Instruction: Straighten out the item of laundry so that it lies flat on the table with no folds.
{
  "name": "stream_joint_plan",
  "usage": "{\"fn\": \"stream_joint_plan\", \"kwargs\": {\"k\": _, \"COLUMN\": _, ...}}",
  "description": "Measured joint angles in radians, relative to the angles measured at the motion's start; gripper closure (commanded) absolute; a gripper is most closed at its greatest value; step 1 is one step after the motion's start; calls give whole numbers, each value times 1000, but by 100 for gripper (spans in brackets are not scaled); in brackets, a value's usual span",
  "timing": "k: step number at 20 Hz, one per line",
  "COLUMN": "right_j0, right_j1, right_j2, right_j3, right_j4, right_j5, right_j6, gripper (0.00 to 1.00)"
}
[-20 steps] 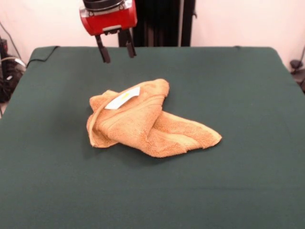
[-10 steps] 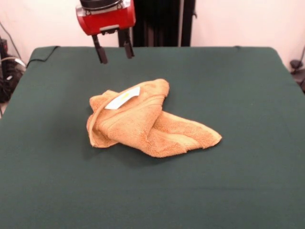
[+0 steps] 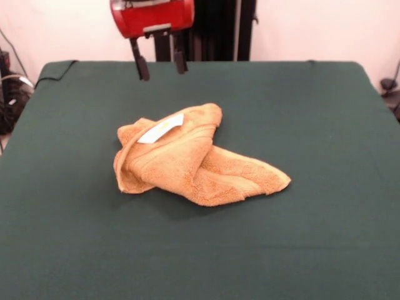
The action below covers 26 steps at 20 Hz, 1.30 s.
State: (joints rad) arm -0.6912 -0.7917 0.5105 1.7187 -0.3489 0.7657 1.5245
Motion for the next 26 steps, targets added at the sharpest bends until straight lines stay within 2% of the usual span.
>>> {"fn": "stream_joint_plan", "kwargs": {"k": 12, "right_j0": 140, "right_j1": -69, "right_j2": -44, "right_j3": -93, "right_j4": 10, "right_j5": 44, "right_j6": 0, "gripper": 0}}
{"fn": "stream_joint_plan", "kwargs": {"k": 26, "right_j0": 148, "right_j1": -53, "right_j2": -83, "right_j3": -226, "right_j4": 9, "right_j5": 88, "right_j6": 0, "gripper": 0}}
